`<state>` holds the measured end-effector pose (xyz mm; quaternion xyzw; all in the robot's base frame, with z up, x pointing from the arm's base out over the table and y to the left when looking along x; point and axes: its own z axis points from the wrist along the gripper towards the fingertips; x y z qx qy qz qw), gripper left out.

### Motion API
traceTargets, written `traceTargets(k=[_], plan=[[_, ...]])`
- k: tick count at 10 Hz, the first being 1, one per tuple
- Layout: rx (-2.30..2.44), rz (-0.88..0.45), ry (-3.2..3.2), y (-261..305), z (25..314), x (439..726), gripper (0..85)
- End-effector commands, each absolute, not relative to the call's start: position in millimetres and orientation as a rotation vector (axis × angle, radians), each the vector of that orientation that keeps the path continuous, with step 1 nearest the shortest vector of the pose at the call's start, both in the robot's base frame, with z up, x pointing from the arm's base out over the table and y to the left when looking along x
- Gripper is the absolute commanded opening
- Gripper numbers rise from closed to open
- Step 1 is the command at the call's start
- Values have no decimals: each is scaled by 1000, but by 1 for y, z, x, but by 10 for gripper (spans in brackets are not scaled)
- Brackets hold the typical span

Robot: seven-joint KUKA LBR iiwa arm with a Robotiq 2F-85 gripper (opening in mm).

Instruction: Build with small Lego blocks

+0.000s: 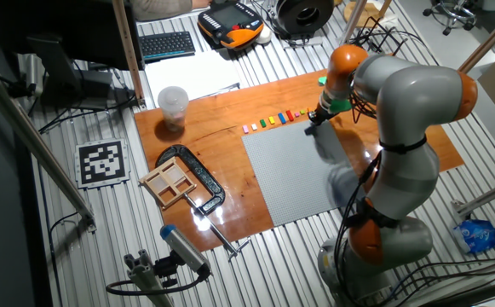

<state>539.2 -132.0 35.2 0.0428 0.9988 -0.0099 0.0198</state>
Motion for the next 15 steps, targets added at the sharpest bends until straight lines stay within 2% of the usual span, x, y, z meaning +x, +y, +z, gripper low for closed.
traceTargets(k=[1, 15], plan=[[136, -30, 3099, -134, 34, 539, 0], [162, -33, 3085, -136, 24, 527, 0]])
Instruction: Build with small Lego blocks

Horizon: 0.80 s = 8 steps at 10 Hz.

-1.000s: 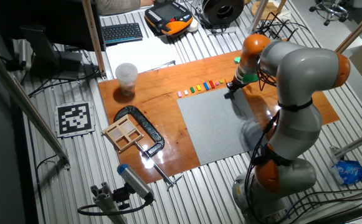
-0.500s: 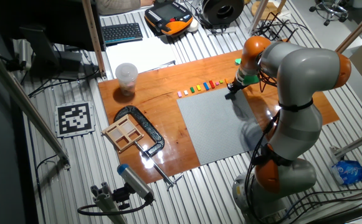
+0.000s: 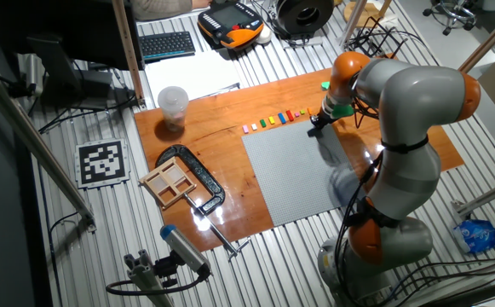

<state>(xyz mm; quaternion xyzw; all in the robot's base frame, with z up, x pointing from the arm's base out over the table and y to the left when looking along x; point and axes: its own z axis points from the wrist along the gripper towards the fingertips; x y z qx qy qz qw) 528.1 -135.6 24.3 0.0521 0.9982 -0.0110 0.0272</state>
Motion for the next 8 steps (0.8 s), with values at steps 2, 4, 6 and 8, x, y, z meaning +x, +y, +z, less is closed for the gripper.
traceTargets(k=[2, 4, 6, 8], plan=[[159, -33, 3082, -135, 21, 527, 0], [140, -29, 3083, -135, 19, 527, 0], [128, -39, 3080, -134, 17, 526, 0], [120, -41, 3075, -134, 14, 526, 0]])
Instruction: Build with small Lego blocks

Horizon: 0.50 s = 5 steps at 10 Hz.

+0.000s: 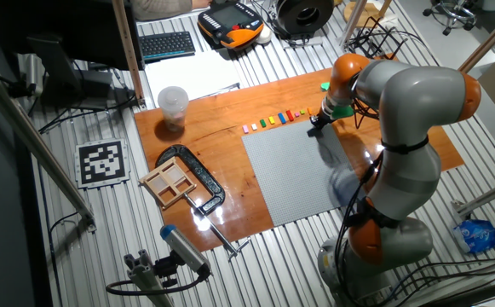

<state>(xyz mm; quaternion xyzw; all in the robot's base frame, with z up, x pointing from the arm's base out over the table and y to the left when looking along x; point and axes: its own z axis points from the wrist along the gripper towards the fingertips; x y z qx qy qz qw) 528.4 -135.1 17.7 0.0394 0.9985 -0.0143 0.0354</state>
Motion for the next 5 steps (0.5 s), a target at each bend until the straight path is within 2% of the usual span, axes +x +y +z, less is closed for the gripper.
traceTargets(k=[1, 5], plan=[[120, -41, 3073, -134, 14, 526, 0], [149, -28, 3070, -133, 13, 525, 0]])
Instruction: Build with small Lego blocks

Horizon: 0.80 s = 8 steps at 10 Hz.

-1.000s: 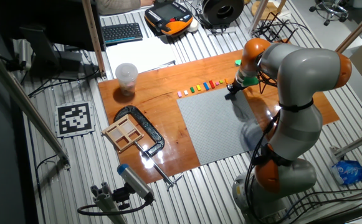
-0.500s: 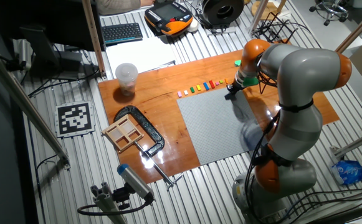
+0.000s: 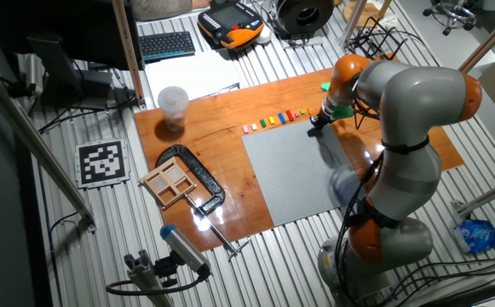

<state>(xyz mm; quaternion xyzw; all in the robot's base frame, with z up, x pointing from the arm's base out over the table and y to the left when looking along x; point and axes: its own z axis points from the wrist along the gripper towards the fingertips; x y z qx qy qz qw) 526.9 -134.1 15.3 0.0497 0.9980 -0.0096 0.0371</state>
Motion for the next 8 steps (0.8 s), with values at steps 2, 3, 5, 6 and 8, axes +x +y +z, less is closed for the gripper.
traceTargets(k=[2, 3, 5, 6, 8], plan=[[160, -34, 3066, -133, 13, 524, 170], [165, -34, 3066, -133, 13, 524, 170], [169, -38, 3066, -132, 14, 523, 170], [172, -41, 3067, -132, 16, 523, 170], [177, -41, 3070, -132, 18, 522, 170]])
